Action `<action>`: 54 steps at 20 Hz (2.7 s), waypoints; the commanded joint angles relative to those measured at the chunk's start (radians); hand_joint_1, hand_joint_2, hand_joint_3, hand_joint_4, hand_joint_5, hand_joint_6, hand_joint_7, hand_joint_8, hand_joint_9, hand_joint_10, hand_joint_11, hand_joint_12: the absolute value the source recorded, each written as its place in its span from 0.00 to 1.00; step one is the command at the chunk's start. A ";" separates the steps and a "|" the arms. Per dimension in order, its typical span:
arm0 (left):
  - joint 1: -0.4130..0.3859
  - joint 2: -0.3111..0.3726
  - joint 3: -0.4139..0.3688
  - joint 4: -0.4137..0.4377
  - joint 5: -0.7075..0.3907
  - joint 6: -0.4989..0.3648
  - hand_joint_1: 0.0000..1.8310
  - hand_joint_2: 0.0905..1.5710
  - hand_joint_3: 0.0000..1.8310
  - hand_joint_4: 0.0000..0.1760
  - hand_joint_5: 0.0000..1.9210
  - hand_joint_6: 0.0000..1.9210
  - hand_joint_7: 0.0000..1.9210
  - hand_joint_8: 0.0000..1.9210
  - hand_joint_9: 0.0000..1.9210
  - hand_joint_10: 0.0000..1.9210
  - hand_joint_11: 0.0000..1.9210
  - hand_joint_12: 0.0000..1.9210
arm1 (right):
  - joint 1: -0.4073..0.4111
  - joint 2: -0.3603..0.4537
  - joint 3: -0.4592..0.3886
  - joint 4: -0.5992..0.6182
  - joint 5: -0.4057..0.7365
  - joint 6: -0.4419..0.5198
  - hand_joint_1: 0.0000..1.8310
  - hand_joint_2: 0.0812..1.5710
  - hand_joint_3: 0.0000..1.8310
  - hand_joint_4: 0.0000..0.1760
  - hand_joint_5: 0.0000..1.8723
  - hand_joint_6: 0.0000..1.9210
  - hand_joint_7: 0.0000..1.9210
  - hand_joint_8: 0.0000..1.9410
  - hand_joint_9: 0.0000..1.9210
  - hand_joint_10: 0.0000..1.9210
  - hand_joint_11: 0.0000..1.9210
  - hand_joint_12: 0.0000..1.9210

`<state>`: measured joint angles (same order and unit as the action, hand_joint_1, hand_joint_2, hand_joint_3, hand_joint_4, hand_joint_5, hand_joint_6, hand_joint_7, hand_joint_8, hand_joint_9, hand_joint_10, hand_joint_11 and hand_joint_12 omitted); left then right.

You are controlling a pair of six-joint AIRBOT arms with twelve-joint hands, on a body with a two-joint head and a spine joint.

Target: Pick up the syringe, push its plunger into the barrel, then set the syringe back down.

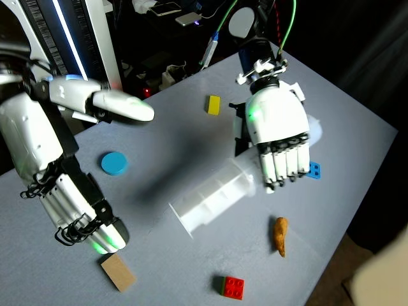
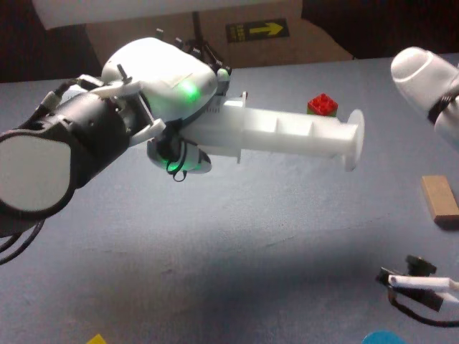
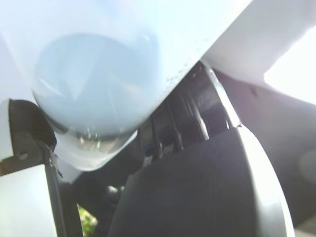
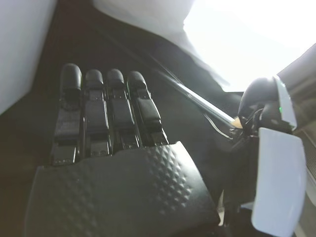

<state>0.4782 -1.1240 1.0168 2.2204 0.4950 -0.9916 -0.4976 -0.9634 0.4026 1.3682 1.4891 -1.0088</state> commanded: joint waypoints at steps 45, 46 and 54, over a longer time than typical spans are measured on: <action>-0.142 0.045 -0.104 -0.157 0.170 0.166 0.81 0.74 0.00 0.00 0.44 0.48 0.37 0.69 0.39 0.75 0.40 0.88 | 0.021 -0.193 0.278 -0.238 -0.288 0.303 0.12 0.53 0.00 0.00 0.06 0.00 0.06 0.00 0.06 0.00 0.00 0.32; -0.143 0.045 -0.105 -0.157 0.170 0.166 0.81 0.74 0.00 0.00 0.44 0.48 0.38 0.69 0.40 0.74 0.40 0.89 | 0.025 -0.199 0.279 -0.243 -0.300 0.305 0.10 0.54 0.00 0.00 0.06 0.00 0.06 0.00 0.06 0.00 0.00 0.31; -0.158 0.045 -0.098 -0.157 0.170 0.170 0.81 0.73 0.00 0.00 0.44 0.47 0.40 0.66 0.41 0.73 0.41 0.87 | 0.080 -0.268 0.293 -0.267 -0.375 0.278 0.12 0.54 0.00 0.00 0.07 0.00 0.06 0.00 0.06 0.00 0.00 0.31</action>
<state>0.3496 -1.0691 0.9226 1.9774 0.6342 -0.7929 -0.4278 -1.2228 0.7120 1.2606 1.1812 -0.7319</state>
